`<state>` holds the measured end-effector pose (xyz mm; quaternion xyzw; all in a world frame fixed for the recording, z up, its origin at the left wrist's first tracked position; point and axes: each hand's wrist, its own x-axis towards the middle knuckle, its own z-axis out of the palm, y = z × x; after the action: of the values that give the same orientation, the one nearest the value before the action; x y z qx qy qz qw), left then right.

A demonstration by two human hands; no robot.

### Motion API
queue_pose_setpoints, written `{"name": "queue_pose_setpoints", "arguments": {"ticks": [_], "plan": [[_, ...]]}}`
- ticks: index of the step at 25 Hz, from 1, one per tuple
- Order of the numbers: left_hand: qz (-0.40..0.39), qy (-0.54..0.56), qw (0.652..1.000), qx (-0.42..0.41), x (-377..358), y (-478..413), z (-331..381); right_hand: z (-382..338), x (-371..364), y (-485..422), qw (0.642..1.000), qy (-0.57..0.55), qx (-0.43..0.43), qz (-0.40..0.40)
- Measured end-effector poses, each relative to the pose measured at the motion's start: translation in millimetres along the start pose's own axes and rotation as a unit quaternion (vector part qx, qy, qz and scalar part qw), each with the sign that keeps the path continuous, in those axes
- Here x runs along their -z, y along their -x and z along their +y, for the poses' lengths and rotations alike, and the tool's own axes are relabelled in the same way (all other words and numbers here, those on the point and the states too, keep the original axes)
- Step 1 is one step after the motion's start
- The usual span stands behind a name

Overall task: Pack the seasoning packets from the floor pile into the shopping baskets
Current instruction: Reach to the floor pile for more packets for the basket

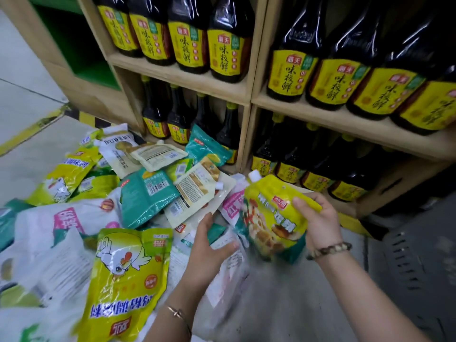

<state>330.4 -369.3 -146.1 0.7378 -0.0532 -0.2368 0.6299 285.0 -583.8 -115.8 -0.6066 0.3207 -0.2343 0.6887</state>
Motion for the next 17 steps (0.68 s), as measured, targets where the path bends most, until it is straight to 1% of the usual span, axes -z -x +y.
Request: {"name": "queue_pose_setpoints", "arguments": {"ticks": [2,5,7,9,10,12,15,17], "plan": [[-0.016,-0.007,1.000,0.000,-2.2,3.9,-6.0,-2.4,-7.9,3.9,0.997,0.010,-0.052,-0.052],[-0.054,0.014,0.998,0.034,-1.6,3.6,-14.8,-7.8,-20.9,6.2,0.975,-0.040,-0.151,-0.160],[-0.063,0.016,0.998,0.019,-0.8,3.9,-23.2,-10.3,-29.9,8.2,0.959,-0.051,-0.187,-0.208],[-0.044,0.003,0.999,-0.013,0.2,5.9,-26.7,-14.6,-38.0,11.2,0.941,-0.053,-0.216,-0.255],[-0.039,0.013,0.999,-0.021,0.0,6.4,-27.0,-16.4,-42.0,11.0,0.933,-0.054,-0.227,-0.276],[-0.047,0.049,0.997,-0.019,0.7,7.3,-28.8,-19.2,-49.7,11.6,0.922,-0.068,-0.233,-0.302],[-0.079,0.086,0.993,-0.013,4.8,11.1,-30.2,-20.8,-63.8,18.2,0.916,-0.108,-0.207,-0.325],[-0.058,0.095,0.994,0.020,5.5,16.2,-27.6,-21.7,-72.1,19.6,0.925,-0.101,-0.174,-0.322]]}}
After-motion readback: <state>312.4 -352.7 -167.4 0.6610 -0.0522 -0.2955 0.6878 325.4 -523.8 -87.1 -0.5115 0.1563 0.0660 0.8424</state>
